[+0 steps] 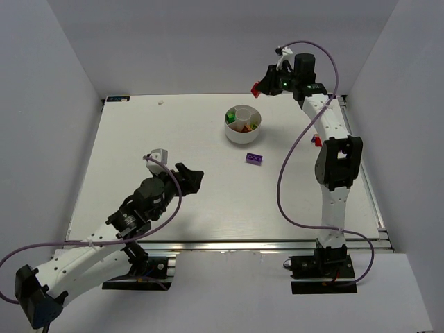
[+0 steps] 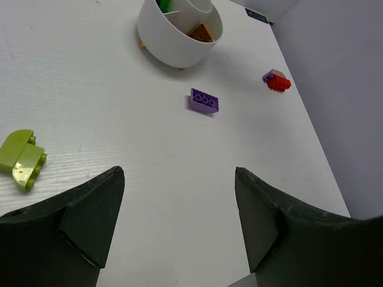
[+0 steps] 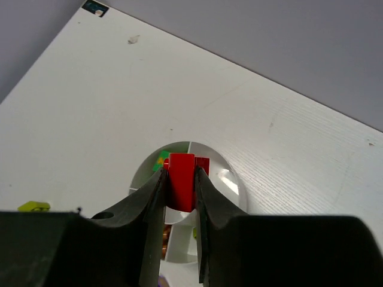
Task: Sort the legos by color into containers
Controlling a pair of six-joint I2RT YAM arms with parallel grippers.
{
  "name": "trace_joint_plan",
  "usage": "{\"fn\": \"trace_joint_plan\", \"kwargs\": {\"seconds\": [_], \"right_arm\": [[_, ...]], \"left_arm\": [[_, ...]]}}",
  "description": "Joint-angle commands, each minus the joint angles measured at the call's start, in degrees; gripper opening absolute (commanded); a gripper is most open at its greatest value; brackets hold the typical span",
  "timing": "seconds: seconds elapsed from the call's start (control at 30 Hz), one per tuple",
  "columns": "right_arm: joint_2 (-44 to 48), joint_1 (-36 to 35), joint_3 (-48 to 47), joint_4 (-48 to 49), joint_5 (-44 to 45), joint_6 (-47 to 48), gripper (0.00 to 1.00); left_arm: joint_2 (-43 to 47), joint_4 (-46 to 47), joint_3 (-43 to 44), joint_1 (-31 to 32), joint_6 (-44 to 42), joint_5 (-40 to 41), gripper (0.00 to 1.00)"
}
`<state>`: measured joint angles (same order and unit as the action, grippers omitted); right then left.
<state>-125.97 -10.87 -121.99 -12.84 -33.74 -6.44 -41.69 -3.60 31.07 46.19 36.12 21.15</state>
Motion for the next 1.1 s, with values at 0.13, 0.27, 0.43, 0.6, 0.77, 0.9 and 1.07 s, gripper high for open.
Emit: {"fn": "trace_joint_plan", "kwargs": {"seconds": [0.13, 0.27, 0.43, 0.6, 0.77, 0.9, 1.07], "right_arm": [[-5.5, -0.2, -3.7, 3.7, 1.0, 0.9, 0.00], [-7.4, -0.4, -4.7, 5.0, 1.0, -0.2, 0.00], [-8.4, -0.6, -4.1, 5.1, 0.5, -0.7, 0.00], [-9.6, -0.6, -3.7, 5.0, -0.2, -1.1, 0.04], [-10.4, -0.9, -2.9, 4.3, -0.6, -0.7, 0.10], [-10.7, -1.0, -2.5, 4.1, -0.9, -0.2, 0.16], [-10.8, -1.0, -2.1, 3.5, -1.0, 0.5, 0.44]], "left_arm": [[4.8, -7.8, -0.7, -0.1, 4.0, 4.6, 0.83], [5.3, -9.2, -0.4, -0.1, 4.7, 5.0, 0.83], [5.5, -9.0, -1.4, -0.1, 6.0, 5.0, 0.83], [5.1, -8.7, -1.4, -0.1, 6.2, 5.1, 0.83], [4.9, -9.6, -0.6, -0.1, 5.6, 5.6, 0.84], [5.0, -9.7, -0.6, -0.1, 5.8, 5.7, 0.84], [4.7, -9.5, -0.7, -0.1, 5.7, 5.7, 0.85]]}}
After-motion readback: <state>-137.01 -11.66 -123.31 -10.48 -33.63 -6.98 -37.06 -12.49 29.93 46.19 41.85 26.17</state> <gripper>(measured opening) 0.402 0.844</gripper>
